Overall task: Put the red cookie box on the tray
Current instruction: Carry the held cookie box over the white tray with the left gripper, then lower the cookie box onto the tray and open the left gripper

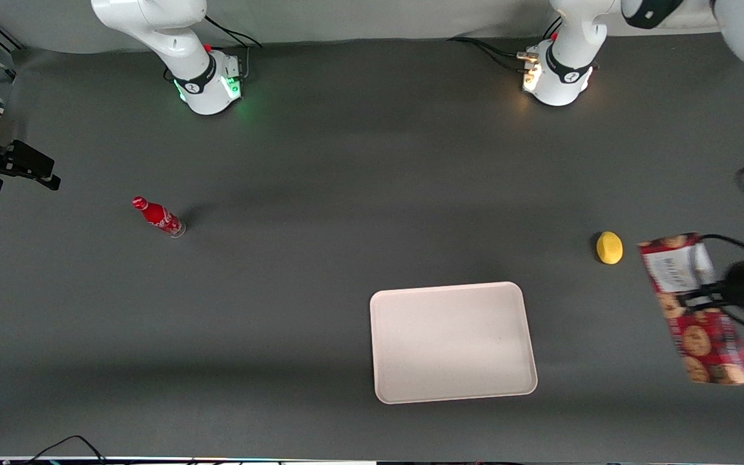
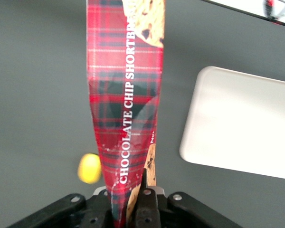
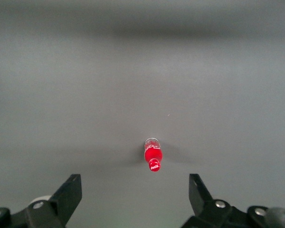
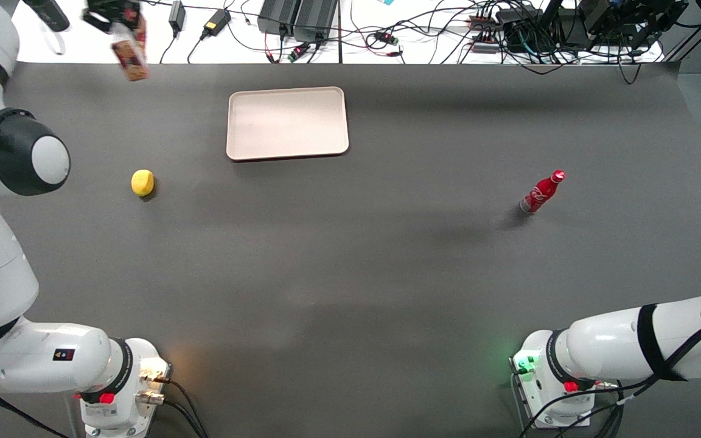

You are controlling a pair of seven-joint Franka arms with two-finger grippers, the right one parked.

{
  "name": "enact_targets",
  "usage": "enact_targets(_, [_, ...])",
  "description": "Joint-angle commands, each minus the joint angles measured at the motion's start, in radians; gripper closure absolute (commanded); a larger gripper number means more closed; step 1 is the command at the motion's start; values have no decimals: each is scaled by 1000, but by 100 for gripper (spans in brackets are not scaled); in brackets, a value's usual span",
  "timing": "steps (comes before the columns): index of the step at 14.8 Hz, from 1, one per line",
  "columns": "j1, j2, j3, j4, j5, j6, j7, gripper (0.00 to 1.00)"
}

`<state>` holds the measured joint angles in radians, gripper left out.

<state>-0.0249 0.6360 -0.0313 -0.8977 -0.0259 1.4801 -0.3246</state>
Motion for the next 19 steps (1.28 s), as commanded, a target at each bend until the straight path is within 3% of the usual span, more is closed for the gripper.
enact_targets(1, [6, -7, -205, -113, 121, 63, -134, 100])
enact_targets(7, [5, 88, -269, -453, 193, 556, -134, 100])
enact_targets(9, [2, 149, -272, -457, 199, 641, -133, 100])
enact_targets(12, [-6, 208, -292, -451, 279, 713, -136, 100])
enact_targets(14, [-3, 205, -292, -448, 282, 718, -133, 1])
enact_targets(16, [6, 176, -294, -428, 277, 668, -128, 0])
enact_targets(19, [34, 67, -297, -408, 265, 418, -96, 0])
